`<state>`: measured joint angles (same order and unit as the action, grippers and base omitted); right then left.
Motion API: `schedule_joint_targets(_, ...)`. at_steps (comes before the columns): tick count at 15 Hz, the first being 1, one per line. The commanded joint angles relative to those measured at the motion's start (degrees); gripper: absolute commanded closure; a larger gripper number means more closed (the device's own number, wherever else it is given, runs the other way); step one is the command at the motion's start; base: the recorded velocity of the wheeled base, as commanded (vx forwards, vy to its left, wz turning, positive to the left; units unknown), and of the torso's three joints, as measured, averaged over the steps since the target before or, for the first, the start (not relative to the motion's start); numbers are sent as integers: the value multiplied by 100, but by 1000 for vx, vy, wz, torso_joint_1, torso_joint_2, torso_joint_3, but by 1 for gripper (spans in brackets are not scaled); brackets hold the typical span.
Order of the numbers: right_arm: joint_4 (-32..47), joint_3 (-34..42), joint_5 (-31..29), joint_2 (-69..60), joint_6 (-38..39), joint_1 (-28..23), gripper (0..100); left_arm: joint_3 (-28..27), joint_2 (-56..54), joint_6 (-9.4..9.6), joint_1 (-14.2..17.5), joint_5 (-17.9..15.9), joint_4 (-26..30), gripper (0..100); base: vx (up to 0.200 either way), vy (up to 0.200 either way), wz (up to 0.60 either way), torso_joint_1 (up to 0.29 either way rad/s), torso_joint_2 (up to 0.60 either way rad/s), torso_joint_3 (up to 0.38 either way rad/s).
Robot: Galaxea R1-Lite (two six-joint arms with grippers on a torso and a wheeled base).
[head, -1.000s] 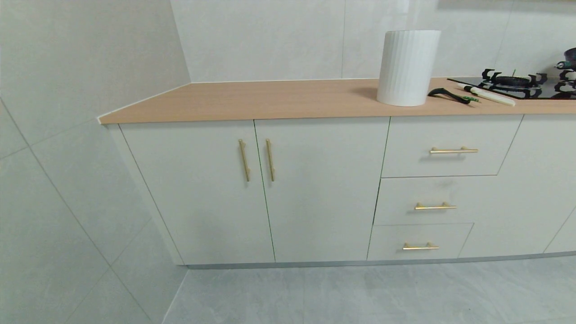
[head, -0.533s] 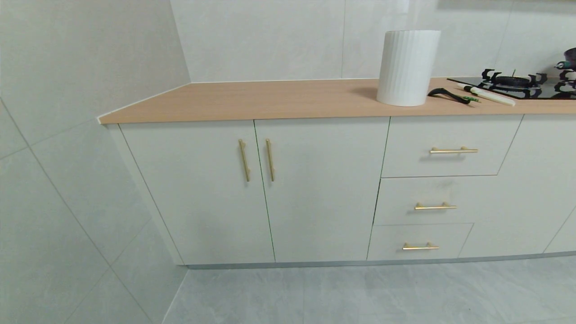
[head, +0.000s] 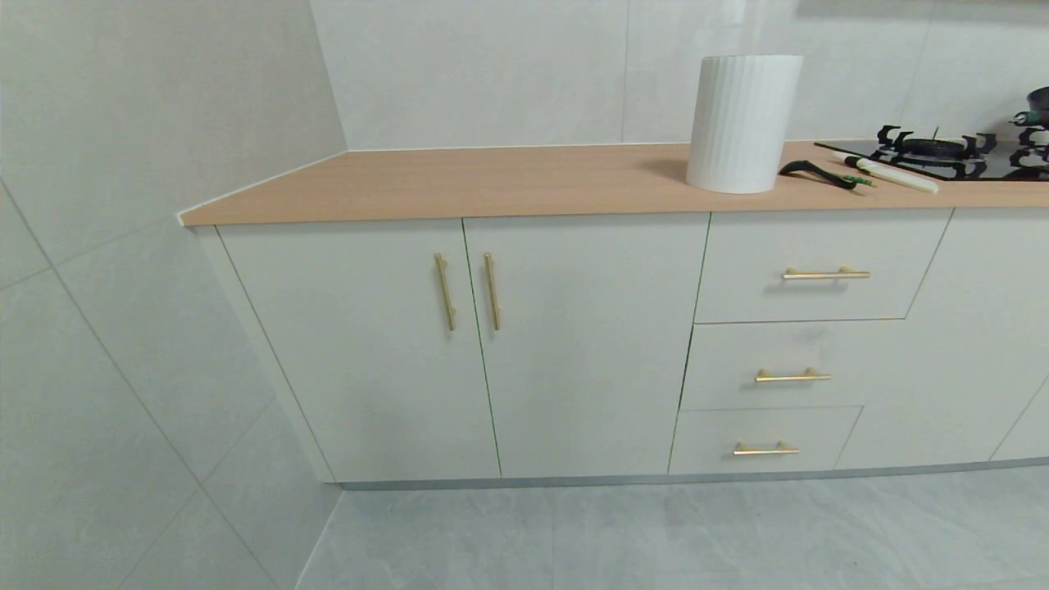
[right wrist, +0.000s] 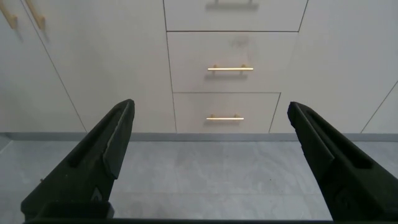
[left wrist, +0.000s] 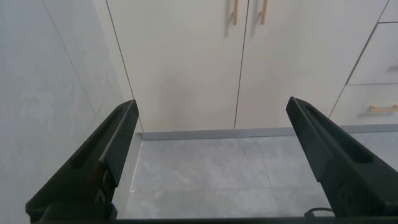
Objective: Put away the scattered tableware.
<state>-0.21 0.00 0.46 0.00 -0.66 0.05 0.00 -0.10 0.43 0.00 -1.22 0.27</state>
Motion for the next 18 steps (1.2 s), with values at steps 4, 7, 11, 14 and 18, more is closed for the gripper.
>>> schedule_joint_targets(4,3,0,6,9,4,4,0,0,10,1,0,-1,0,0,0,-200,0,6,2,2)
schedule_joint_targets(7,3,0,-2,9,4,4,0,0,10,1,0,-1,0,0,0,-200,0,5,1,2)
schedule_joint_targets(11,3,0,-2,9,4,4,0,0,10,1,0,-1,0,0,0,-200,0,1,1,1)
schedule_joint_targets(14,3,0,-2,9,4,4,0,0,10,-8,0,-1,0,0,0,-67,0,1,2,-1)
schedule_joint_targets(18,3,0,-2,9,4,4,0,0,10,-8,0,-1,0,0,0,0,0,0,0,0)
